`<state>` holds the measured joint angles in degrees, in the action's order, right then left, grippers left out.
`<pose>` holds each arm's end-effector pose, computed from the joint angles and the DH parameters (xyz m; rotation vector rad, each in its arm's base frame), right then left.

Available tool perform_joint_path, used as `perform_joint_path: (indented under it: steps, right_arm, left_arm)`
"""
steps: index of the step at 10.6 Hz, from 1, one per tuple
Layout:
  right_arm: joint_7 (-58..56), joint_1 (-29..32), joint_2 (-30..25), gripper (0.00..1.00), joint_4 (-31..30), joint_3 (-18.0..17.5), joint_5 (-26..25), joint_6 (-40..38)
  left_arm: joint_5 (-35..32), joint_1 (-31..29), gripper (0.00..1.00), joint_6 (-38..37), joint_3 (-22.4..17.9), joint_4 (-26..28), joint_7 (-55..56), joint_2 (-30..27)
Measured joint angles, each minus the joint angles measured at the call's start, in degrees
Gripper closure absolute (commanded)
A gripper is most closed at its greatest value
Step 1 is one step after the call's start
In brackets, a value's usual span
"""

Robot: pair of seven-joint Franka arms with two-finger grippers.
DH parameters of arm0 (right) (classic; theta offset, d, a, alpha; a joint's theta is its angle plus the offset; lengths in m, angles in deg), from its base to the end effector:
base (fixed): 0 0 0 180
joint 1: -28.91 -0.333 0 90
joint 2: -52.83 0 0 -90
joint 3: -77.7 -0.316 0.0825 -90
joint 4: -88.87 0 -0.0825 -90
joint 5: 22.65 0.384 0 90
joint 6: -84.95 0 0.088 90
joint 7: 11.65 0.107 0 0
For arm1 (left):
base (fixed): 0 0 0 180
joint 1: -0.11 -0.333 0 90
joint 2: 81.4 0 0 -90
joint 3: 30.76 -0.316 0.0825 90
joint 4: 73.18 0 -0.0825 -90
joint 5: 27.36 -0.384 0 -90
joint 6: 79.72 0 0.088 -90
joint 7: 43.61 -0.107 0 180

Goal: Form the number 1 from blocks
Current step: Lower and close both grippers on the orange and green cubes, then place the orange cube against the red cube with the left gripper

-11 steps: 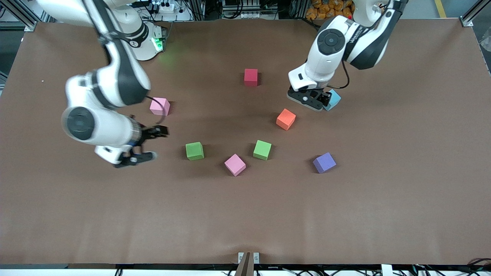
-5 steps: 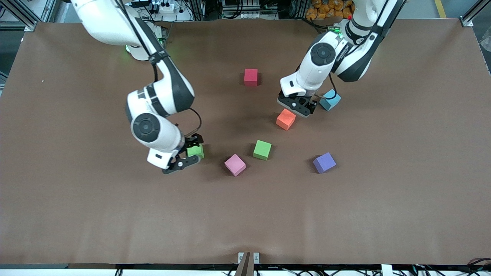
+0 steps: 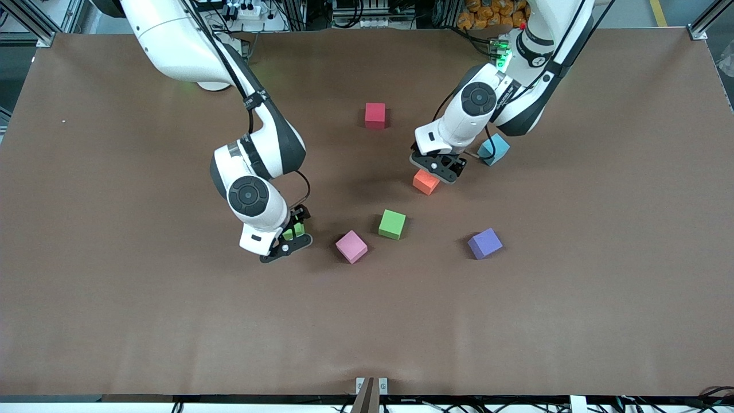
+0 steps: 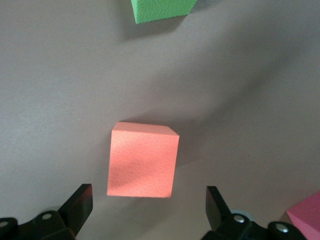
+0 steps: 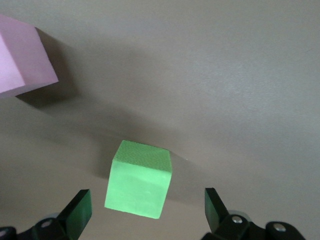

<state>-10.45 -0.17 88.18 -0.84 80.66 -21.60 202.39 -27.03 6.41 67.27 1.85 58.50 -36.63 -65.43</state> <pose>0.6124 0.3066 0.2727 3.0179 0.6637 -0.1933 0.4123 -0.3368 0.2491 2.8839 -0.7865 -0.0450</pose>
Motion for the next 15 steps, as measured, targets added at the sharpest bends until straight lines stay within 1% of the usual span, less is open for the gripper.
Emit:
perform_joint_path:
  steps: [2, 6, 8, 10, 11, 12, 13, 14, 15]
  right_arm:
    - [-0.05, 0.08, 0.99, 0.0, -0.06, 0.09, -0.01, -0.11]
    - [-0.05, 0.05, 3.19, 0.0, -0.19, 0.02, 0.0, -0.11]
    - [-0.05, 0.05, 3.63, 0.0, -0.25, 0.01, 0.79, -0.12]
    - [-0.1, 0.05, 4.28, 0.0, -0.36, -0.02, 2.24, -0.12]
    - [-0.15, 0.05, 4.45, 0.0, -0.46, -0.03, 2.72, -0.11]
    - [-0.16, 0.05, 4.54, 0.0, -0.61, -0.03, 2.88, -0.07]
    - [-0.17, 0.05, 4.68, 0.0, -0.71, -0.04, 3.06, -0.01]
    - [-0.17, 0.05, 4.92, 0.0, -0.77, -0.05, 3.13, 0.02]
    - [-0.17, 0.05, 5.24, 0.0, -0.78, -0.05, 3.19, 0.05]
  left_arm:
    - [-0.04, 0.94, 0.0, 0.09, -1.14, -1.85, 0.0, 2.1]
    - [-4.22, 1.46, 0.0, 0.97, -3.6, -4.21, -0.01, 5.85]
    - [-4.69, 2.57, 0.0, 1.83, -3.73, -4.5, 0.79, 7.47]
    - [-8.32, 3.7, 0.0, 2.06, -3.74, -4.53, 4.65, 8.23]
    - [-10.78, 3.81, 0.06, 2.06, -3.76, -4.53, 6.14, 8.35]
    - [-12.73, 3.8, 0.42, 2.06, -3.83, -4.53, 6.68, 8.51]
    - [-14.4, 3.8, 0.86, 2.06, -3.93, -4.53, 6.75, 8.8]
    - [-15.4, 3.8, 1.0, 2.06, -4.0, -4.53, 7.35, 9.13]
    - [-15.99, 3.85, 1.0, 2.06, -4.02, -4.53, 9.93, 9.25]
